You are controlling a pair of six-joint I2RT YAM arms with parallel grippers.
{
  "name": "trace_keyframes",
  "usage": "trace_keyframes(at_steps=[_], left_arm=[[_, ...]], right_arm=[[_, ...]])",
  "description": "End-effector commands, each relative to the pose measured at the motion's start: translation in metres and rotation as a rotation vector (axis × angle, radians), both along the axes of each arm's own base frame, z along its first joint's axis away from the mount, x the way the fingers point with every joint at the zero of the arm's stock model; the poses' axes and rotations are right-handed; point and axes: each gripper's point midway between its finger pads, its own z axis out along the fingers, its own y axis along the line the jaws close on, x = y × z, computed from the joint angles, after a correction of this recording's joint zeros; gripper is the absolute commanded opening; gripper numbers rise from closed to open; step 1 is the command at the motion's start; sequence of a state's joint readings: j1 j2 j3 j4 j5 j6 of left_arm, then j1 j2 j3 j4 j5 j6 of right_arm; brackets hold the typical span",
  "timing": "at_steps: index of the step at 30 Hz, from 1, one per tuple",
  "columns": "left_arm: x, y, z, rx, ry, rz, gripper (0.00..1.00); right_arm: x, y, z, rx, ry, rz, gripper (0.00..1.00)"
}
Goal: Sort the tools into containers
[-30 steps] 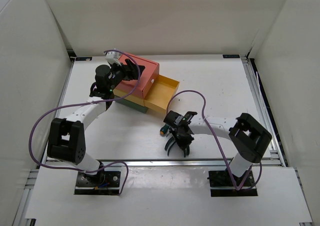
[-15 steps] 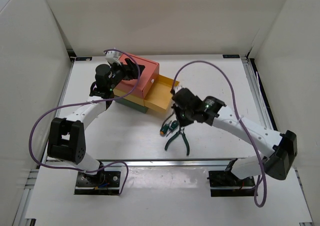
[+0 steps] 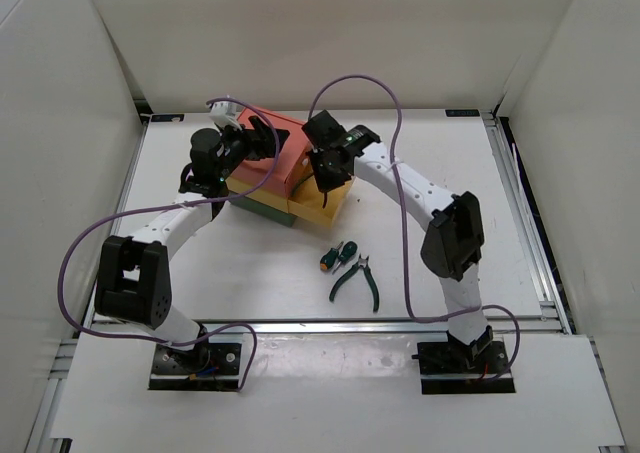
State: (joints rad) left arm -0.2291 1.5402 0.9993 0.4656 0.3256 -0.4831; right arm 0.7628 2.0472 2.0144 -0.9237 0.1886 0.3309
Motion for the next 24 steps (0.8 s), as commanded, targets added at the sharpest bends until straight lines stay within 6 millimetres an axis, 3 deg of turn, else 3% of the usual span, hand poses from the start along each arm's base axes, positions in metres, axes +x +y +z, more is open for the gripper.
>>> trace_keyframes(at_steps=[1, 3, 5, 6, 8, 9, 12, 15, 18, 19, 21, 22, 24], left_arm=[[-0.031, 0.002, -0.118, 0.032, 0.431, 0.003, 0.99], [-0.029, 0.004, -0.118, 0.037, 0.428, 0.004, 0.99], [-0.027, 0.003, -0.117, 0.037, 0.425, 0.009, 0.99], [-0.028, 0.003, -0.118, 0.035, 0.428, 0.006, 0.99], [-0.029, 0.002, -0.119, 0.033, 0.433, 0.003, 0.99], [-0.028, 0.002, -0.12, 0.031, 0.433, 0.003, 0.99], [-0.027, 0.003, -0.12, 0.036, 0.431, 0.009, 0.99], [-0.027, 0.003, -0.12, 0.036, 0.431, 0.009, 0.99], [-0.027, 0.003, -0.123, 0.036, 0.437, 0.01, 0.99], [-0.027, 0.002, -0.123, 0.034, 0.439, 0.009, 0.99], [-0.026, 0.003, -0.122, 0.028, 0.435, 0.011, 0.99], [-0.027, 0.003, -0.122, 0.028, 0.435, 0.011, 0.99], [-0.025, 0.003, -0.12, 0.025, 0.43, 0.013, 0.99]], right_arm=[[0.01, -0.012, 0.015, 0.009, 0.0, -0.009, 0.03], [0.013, -0.014, 0.013, 0.029, 0.008, -0.027, 0.06], [0.017, -0.016, 0.018, 0.061, -0.007, -0.03, 0.17], [0.022, -0.016, 0.029, 0.102, -0.038, -0.029, 0.42], [0.025, -0.015, 0.045, 0.135, -0.078, -0.027, 0.58], [0.031, -0.017, 0.068, 0.17, -0.133, -0.041, 0.63], [0.048, -0.031, 0.11, 0.196, -0.269, -0.107, 0.69], [0.045, -0.063, 0.153, 0.231, -0.361, -0.19, 0.71], [0.021, -0.084, 0.118, 0.195, -0.251, -0.205, 0.68], [-0.005, -0.094, 0.089, 0.165, -0.17, -0.193, 0.66], [-0.041, -0.097, 0.058, 0.164, -0.092, -0.178, 0.66], [-0.071, -0.106, 0.031, 0.162, -0.048, -0.161, 0.66], [-0.105, -0.11, 0.004, 0.153, 0.001, -0.157, 0.66]])
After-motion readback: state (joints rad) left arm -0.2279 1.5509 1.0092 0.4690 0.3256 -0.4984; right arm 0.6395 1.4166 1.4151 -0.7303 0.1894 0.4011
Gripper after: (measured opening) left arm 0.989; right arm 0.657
